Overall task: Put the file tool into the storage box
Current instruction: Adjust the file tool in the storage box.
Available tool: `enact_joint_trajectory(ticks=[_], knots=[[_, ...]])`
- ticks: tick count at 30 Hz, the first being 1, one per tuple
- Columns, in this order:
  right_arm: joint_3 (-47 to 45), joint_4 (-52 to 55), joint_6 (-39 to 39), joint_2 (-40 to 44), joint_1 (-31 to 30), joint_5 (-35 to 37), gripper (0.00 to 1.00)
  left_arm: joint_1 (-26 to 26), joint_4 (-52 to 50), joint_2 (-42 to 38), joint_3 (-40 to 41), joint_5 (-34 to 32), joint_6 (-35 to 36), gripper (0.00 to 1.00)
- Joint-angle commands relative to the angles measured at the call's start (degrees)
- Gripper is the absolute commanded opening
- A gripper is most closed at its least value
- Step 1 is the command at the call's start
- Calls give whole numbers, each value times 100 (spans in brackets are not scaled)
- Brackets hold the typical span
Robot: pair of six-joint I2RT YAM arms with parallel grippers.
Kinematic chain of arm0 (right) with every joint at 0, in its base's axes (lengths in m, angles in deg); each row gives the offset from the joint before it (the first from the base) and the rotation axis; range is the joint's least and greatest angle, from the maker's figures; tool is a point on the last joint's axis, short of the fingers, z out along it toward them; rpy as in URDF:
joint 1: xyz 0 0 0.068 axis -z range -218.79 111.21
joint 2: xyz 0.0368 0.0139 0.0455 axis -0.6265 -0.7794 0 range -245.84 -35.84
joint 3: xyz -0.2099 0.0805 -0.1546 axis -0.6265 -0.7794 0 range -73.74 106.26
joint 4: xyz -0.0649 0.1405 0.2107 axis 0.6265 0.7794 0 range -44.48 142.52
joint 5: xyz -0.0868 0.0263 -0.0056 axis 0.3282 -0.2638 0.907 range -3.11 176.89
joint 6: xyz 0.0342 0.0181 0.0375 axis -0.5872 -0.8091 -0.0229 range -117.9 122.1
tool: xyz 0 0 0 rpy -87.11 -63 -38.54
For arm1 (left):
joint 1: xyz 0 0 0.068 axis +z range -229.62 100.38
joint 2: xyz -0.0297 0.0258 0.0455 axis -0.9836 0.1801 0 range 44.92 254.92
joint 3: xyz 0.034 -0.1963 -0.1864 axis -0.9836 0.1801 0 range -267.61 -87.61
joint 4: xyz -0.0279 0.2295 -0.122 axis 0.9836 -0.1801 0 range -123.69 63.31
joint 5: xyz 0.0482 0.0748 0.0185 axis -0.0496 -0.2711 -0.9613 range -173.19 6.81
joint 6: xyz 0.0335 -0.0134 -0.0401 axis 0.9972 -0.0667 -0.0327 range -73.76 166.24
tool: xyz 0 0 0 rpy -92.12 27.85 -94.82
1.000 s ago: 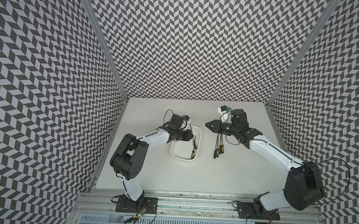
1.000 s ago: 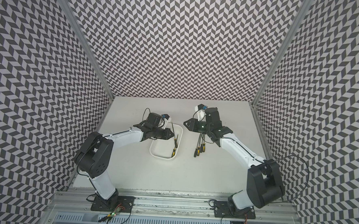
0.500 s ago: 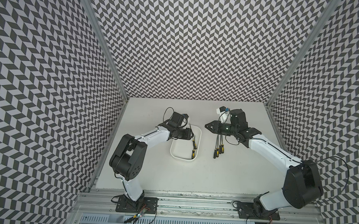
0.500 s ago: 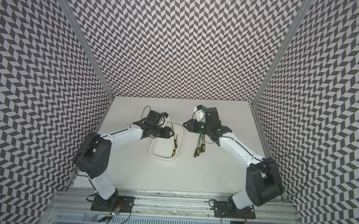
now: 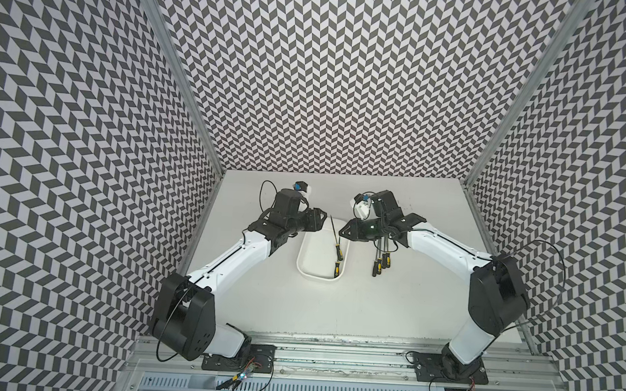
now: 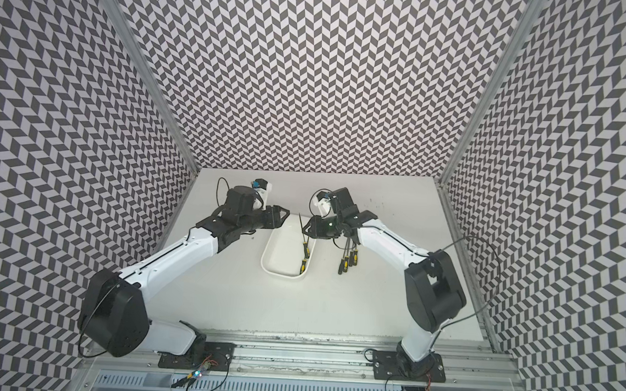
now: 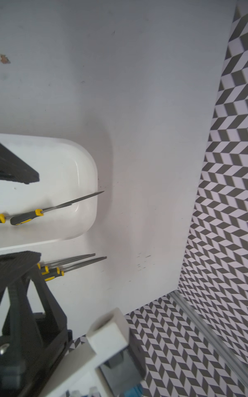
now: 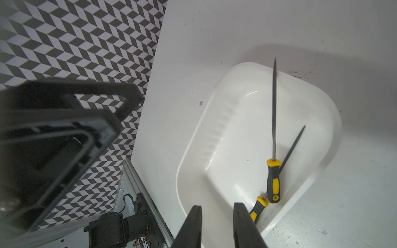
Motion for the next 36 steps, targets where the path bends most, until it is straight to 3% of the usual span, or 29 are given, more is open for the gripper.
enact_joint_trajectory(ticks=[1, 7, 14, 24, 30, 36], knots=[[530, 435, 284, -493, -112, 473, 32, 160, -62, 92, -118, 6, -86, 57], [1801, 1285, 671, -1473, -340, 1665, 34, 217, 35, -118, -9, 87, -161, 59], [2476, 1488, 755, -2110, -469, 2101, 33, 287, 44, -266, 143, 136, -140, 59], [2480, 1543, 849, -2457, -589, 2560, 31, 377, 72, -366, 211, 215, -139, 59], [2469, 1467, 830, -2599, -631, 2477, 29, 425, 73, -360, 233, 259, -139, 60], [2464, 1450, 817, -2656, -633, 2484, 14, 454, 98, -356, 276, 294, -144, 60]])
